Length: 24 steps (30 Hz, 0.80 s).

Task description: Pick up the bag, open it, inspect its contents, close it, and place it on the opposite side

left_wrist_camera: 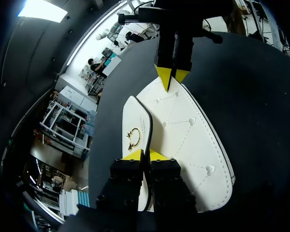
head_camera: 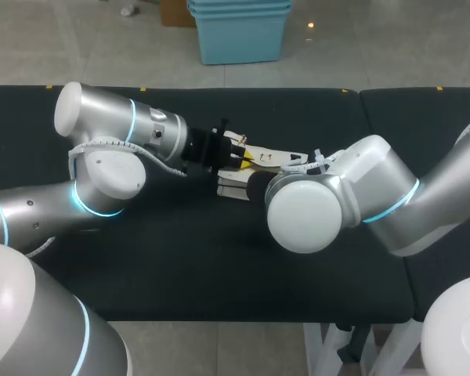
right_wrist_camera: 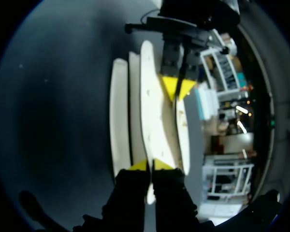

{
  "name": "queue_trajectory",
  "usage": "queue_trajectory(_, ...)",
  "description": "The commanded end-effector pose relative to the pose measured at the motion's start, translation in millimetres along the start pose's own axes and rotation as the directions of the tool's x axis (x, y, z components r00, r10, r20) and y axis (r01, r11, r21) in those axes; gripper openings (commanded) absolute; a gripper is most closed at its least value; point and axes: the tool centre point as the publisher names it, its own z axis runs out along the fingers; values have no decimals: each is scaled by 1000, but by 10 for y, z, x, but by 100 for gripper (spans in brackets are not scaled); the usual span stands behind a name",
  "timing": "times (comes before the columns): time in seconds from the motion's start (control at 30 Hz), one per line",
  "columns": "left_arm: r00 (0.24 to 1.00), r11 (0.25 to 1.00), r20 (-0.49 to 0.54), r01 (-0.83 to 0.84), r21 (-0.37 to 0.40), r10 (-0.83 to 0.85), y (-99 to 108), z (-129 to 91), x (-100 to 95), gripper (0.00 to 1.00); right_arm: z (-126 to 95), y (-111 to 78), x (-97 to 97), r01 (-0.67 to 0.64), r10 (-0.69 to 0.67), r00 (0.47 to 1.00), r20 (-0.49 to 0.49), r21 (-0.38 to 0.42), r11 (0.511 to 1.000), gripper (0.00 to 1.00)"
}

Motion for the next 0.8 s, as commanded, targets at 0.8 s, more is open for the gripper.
queue_trajectory(0.8, 997, 998, -43, -56, 33, 58, 50, 10, 83, 0, 13, -9, 21, 0, 0, 1000, 1, -1, 1000, 0)
